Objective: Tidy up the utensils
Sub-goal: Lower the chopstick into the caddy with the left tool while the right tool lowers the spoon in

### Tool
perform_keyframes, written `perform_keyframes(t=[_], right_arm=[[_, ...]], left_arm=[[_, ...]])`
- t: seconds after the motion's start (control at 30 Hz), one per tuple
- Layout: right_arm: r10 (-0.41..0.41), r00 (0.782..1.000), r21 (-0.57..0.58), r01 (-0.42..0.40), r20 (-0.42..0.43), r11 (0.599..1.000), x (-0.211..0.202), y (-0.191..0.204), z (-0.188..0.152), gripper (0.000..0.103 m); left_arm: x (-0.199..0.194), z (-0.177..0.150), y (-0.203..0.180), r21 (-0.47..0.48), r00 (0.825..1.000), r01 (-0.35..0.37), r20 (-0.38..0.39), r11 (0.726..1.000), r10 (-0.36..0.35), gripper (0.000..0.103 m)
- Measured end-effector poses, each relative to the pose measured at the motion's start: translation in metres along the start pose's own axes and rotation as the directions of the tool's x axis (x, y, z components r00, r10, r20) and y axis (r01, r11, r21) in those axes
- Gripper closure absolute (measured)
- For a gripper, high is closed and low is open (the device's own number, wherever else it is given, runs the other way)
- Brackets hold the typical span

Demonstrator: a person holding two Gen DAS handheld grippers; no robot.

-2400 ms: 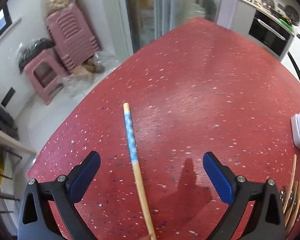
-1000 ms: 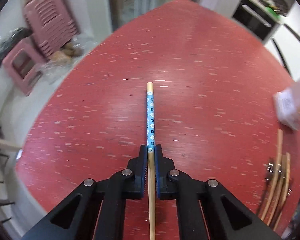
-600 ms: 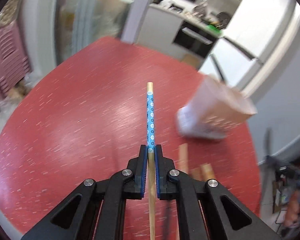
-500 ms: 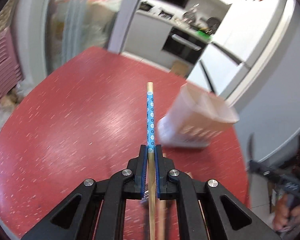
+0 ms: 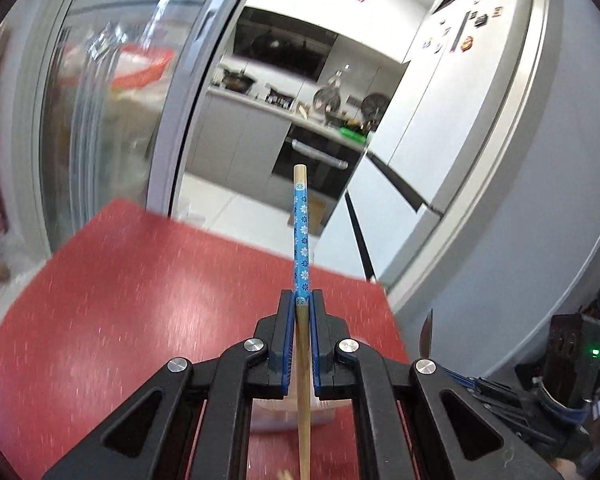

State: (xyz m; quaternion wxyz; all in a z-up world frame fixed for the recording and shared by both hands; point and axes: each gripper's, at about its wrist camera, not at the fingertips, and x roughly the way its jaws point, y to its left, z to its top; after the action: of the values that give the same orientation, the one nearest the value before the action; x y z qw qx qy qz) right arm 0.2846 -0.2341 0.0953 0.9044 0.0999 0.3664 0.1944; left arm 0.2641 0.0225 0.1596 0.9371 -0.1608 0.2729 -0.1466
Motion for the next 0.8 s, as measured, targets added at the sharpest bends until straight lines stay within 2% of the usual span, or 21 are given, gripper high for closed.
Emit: perform_keyframes(t=[0.17,0.4,0.6,0.8], right_arm=[[0.004,0.998,-0.019,-0.003,0.068,1.000,0.023,-0.002,0.033,0.090],[-0.021,0.989,-0.042,0.028,0.145,0.999,0.061,-0.011,0.058,0.090],[-0.053,0.983,-0.123,0.075,0.176,0.990,0.090,-0.012,0.045,0.091],[-0.086,0.977,-0.212,0.127,0.194,0.969,0.108,-0.008,0.015,0.091]], left_arm=[[0.041,0.020,-0.004,0.028,0.999,-0.024,0.046,0.999,0.023,0.068],[0.084,0.028,-0.005,0.077,0.990,-0.067,0.128,0.995,0.057,0.068],[0.106,0.008,-0.007,0.137,0.980,-0.104,0.181,0.985,0.078,0.068],[0.106,-0.020,-0.004,0.171,0.975,-0.133,0.201,0.976,0.098,0.068]])
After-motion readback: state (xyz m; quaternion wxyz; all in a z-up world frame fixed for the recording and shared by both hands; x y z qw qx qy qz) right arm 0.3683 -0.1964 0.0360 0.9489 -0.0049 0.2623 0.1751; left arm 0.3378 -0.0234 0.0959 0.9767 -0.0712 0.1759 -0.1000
